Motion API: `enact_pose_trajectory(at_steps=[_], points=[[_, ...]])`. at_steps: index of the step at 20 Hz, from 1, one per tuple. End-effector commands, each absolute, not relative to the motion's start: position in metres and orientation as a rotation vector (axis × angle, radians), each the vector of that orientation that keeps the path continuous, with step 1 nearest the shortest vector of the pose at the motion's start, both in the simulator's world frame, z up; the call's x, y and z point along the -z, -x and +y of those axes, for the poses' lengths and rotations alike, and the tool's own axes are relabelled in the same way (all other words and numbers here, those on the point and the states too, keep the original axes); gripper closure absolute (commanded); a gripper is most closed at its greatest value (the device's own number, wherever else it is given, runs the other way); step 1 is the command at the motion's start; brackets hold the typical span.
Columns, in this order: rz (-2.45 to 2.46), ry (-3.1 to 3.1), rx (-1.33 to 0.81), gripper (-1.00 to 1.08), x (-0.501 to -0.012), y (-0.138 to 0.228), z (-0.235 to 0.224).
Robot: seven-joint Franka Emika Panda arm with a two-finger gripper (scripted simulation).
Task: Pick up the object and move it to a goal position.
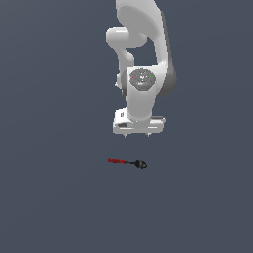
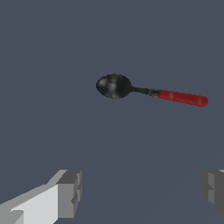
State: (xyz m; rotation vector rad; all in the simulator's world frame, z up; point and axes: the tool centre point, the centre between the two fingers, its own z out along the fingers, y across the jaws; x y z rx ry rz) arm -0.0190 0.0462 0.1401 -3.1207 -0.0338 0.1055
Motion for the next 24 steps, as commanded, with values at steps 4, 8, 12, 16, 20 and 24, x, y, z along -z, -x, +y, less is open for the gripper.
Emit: enact_pose_trajectory(at_steps=[4, 8, 12, 16, 20, 24], points=[[-0.049, 3.118, -0.109, -0.92, -0.141, 0.019, 0.053], [-0.093, 3.109, -0.119, -0.92, -0.146, 0.022, 0.076], [-0.095, 3.108, -0.122, -0.92, -0.148, 0.023, 0.081], [-0.114, 3.108, -0.12, -0.92, -0.146, 0.022, 0.079], [-0.171, 3.106, -0.117, -0.92, -0.145, 0.019, 0.078], [-0.259, 3.102, -0.112, -0.92, -0.141, 0.016, 0.075]])
